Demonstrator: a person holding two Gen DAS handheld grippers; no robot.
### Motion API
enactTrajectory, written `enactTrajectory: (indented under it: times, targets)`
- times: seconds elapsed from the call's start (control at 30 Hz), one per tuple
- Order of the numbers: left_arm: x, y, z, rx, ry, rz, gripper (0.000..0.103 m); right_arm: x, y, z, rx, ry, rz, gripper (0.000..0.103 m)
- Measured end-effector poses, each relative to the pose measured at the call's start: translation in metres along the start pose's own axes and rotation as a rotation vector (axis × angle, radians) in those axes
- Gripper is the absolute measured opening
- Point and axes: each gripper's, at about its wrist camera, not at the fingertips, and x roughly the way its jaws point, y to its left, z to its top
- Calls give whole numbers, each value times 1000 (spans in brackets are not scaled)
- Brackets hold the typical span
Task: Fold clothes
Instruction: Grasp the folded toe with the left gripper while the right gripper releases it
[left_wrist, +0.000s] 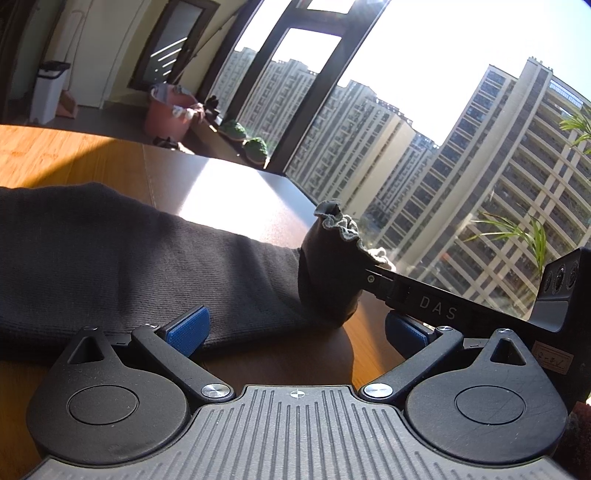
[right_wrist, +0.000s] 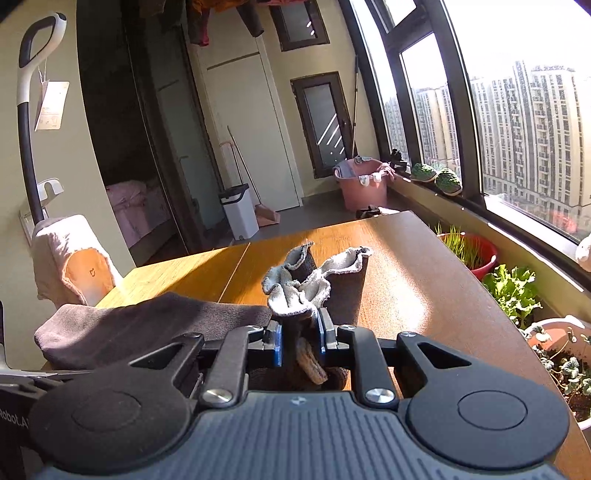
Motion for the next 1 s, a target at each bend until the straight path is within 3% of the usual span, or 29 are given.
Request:
enactTrajectory:
  times: [0.47,0.63,0.77,0.87,1.0]
  targets:
    - [-2,2,-1,-17,-9,-15,103,-3,-3,-2,34,-8,24,20]
    - [-11,13,2,-88,-35,-25,103,-3,-2,-2,31,-7,18,20]
    - [-12,25,26,-147,-39,-2,102,-1,7,-2,-24,1,12,20]
    - [-11,20,53,-108,-41,0,87,4,18,0,-88,28,12,20]
    - [8,-3,87,1,-4,-14,85,12,45,-2,-253,72,-6,20]
